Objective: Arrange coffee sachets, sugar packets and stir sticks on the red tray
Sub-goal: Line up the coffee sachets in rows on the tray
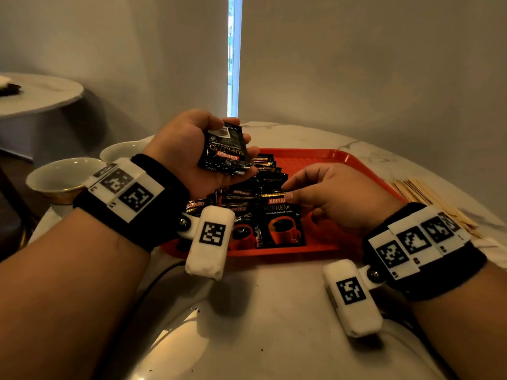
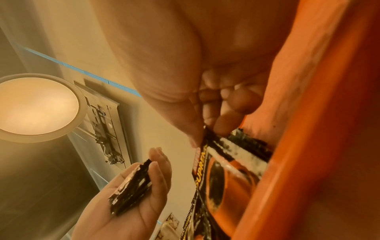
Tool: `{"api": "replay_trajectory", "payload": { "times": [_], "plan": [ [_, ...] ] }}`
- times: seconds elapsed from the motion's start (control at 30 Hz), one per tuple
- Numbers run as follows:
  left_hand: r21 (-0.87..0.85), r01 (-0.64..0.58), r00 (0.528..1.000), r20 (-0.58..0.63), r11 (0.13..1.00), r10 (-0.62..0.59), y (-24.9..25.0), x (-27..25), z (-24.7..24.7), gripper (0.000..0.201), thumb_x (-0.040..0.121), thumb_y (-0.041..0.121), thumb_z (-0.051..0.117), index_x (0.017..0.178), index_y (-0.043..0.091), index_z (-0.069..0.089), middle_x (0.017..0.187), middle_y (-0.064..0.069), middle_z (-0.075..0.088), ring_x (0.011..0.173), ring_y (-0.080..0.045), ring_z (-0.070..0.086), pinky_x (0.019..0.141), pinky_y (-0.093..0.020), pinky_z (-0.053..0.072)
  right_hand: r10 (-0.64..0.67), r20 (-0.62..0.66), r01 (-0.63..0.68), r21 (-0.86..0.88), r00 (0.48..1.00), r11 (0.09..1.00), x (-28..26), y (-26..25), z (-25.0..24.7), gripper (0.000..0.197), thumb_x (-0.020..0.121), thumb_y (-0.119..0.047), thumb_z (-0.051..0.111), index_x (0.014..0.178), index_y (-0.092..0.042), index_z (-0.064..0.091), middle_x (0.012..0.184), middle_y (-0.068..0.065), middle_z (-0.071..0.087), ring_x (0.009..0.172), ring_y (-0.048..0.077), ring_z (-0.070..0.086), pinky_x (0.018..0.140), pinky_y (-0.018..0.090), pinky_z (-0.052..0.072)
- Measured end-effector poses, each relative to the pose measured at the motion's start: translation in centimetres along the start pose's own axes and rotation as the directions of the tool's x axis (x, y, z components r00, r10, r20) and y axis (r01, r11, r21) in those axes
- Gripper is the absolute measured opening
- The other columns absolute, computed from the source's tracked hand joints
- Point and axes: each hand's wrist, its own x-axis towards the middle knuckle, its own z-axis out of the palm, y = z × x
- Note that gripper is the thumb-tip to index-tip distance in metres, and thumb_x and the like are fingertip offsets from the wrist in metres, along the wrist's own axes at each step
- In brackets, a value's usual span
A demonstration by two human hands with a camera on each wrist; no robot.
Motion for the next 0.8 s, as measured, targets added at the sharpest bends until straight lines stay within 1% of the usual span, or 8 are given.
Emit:
{"api": "replay_trajectory", "payload": {
  "times": [0.13,0.27,0.4,0.53,0.6,0.7,0.73,0.8],
  "plan": [
    [0.010,0.012,1.000,-0.004,1.000,-0.012,0.2,-0.1,0.0,0.031,0.096,0.026,0.040,0.117,0.015,0.059,0.097,-0.011,0.063,0.074,-0.026,0.071,0.069,-0.041,0.059,0.012,0.000,-0.012,-0.023,1.000,1.000,0.0,-0.1,0.1,0.011,0.082,-0.010,0.078,0.089,-0.018,0.074,0.082,0.004,0.076,0.066,0.016,0.064,0.052,0.030,0.047],
    [-0.042,0.048,0.999,0.017,0.998,-0.048,0.3,-0.2,0.0,0.033,0.094,0.033,0.041,0.112,0.013,0.059,0.093,-0.012,0.060,0.067,-0.022,0.063,0.064,-0.032,0.054,0.011,-0.003,-0.011,-0.010,1.000,1.000,-0.1,-0.1,0.2,0.015,0.081,-0.006,0.078,0.092,-0.015,0.074,0.078,0.008,0.067,0.044,0.005,0.051,0.044,0.022,0.040],
    [-0.067,0.088,0.995,0.051,0.994,-0.084,0.0,-0.3,0.2,0.041,0.092,0.038,0.037,0.114,0.010,0.059,0.093,-0.013,0.059,0.066,-0.024,0.061,0.063,-0.031,0.053,-0.050,-0.040,0.047,-0.086,0.998,0.995,-0.1,-0.1,0.1,0.017,0.079,-0.012,0.081,0.091,-0.022,0.076,0.070,-0.011,0.065,0.046,-0.007,0.053,0.055,0.019,0.040],
    [-0.041,0.097,0.993,0.070,0.994,-0.094,-0.4,-0.7,0.9,0.039,0.097,0.039,0.039,0.118,0.011,0.056,0.094,-0.015,0.064,0.067,-0.027,0.066,0.060,-0.037,0.056,-0.211,-0.139,0.216,0.028,0.968,0.976,-0.8,-1.4,0.1,0.019,0.081,-0.016,0.080,0.097,-0.012,0.071,0.059,-0.017,0.061,0.050,-0.007,0.054,0.047,0.008,0.040],
    [-0.013,0.109,0.989,0.100,0.994,-0.107,-0.7,-0.9,1.6,0.046,0.099,0.043,0.040,0.121,0.005,0.055,0.102,-0.016,0.065,0.071,-0.029,0.070,0.060,-0.041,0.058,-0.307,-0.173,0.329,0.117,0.936,0.937,-1.3,-2.2,0.1,0.037,0.070,-0.032,0.088,0.097,-0.018,0.067,0.070,-0.012,0.064,0.060,-0.004,0.059,0.056,0.012,0.047],
    [-0.028,0.103,0.983,0.155,0.994,-0.097,-1.2,-1.4,2.6,0.052,0.101,0.044,0.041,0.121,-0.002,0.055,0.102,-0.018,0.068,0.076,-0.031,0.071,0.061,-0.042,0.060,-0.371,-0.133,0.383,0.080,0.919,0.920,-1.8,-2.6,-0.2,0.071,0.043,-0.064,0.091,0.101,-0.039,0.059,0.114,-0.008,0.068,0.105,0.014,0.068,0.086,0.033,0.056],
    [-0.027,0.107,0.977,0.186,0.994,-0.100,-1.4,-1.6,2.9,0.054,0.101,0.045,0.040,0.118,-0.003,0.057,0.100,-0.018,0.069,0.076,-0.031,0.071,0.062,-0.041,0.060,-0.392,-0.090,0.395,0.018,0.916,0.919,-2.2,-2.8,-0.4,0.076,0.039,-0.066,0.091,0.103,-0.043,0.056,0.120,-0.018,0.065,0.113,0.011,0.064,0.088,0.030,0.054],
    [-0.011,0.136,0.949,0.287,0.991,-0.128,-1.7,-2.1,3.3,0.058,0.101,0.047,0.037,0.118,-0.005,0.058,0.098,-0.018,0.069,0.079,-0.030,0.070,0.069,-0.038,0.061,-0.415,0.008,0.415,-0.013,0.910,0.910,-3.1,-3.4,-0.3,0.077,0.041,-0.051,0.095,0.104,-0.041,0.053,0.115,-0.036,0.060,0.113,0.004,0.063,0.085,0.023,0.054]
  ]
}}
